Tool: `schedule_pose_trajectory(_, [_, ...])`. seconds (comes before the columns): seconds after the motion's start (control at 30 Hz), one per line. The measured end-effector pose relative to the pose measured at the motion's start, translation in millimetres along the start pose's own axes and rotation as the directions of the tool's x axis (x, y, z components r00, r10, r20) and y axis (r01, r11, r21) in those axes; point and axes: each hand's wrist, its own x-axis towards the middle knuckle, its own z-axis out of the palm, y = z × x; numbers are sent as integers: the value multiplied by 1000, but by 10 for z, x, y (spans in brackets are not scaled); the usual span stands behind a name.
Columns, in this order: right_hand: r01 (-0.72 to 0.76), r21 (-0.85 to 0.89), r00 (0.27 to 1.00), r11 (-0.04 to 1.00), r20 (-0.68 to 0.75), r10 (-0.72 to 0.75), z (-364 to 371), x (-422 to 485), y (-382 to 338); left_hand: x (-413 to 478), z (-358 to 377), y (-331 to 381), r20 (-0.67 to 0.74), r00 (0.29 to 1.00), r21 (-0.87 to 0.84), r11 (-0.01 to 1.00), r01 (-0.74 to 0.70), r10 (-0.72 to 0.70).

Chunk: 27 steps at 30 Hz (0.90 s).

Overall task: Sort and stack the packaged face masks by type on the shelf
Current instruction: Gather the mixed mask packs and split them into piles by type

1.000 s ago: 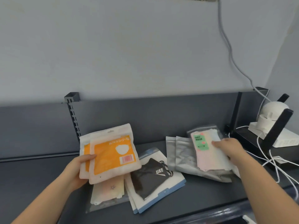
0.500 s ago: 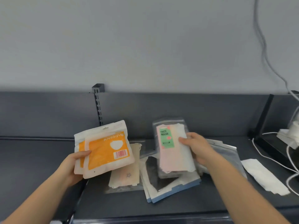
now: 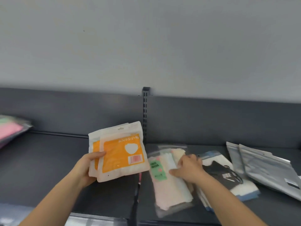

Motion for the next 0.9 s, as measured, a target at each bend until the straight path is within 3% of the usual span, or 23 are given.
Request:
schedule_pose_trajectory(0.1, [-182,-11,983,983,34,182,85,84,-108,76,-331,225,12,1000,38,999,3,-3])
schedule_pose_trajectory(0.27, [-345,-23,936,938,60,346,172,362,-26,147,-903,498,31,999,93,996,9,-12])
schedule_pose_trajectory(0.43, [-407,115,907,906,-70,416,160,236,-162,176,-1257,619,29,999,101,994,37,-41])
schedule_pose_trajectory(0.7, [-96,425,934,900,-274,229,54,-16,-549,91,-1538,767,37,999,106,994,8,-11])
schedule_pose_trajectory(0.9, [159,749,907,643,-369,205,-166,-118,-907,-153,-1678,825,4,1000,94,995,-16,15])
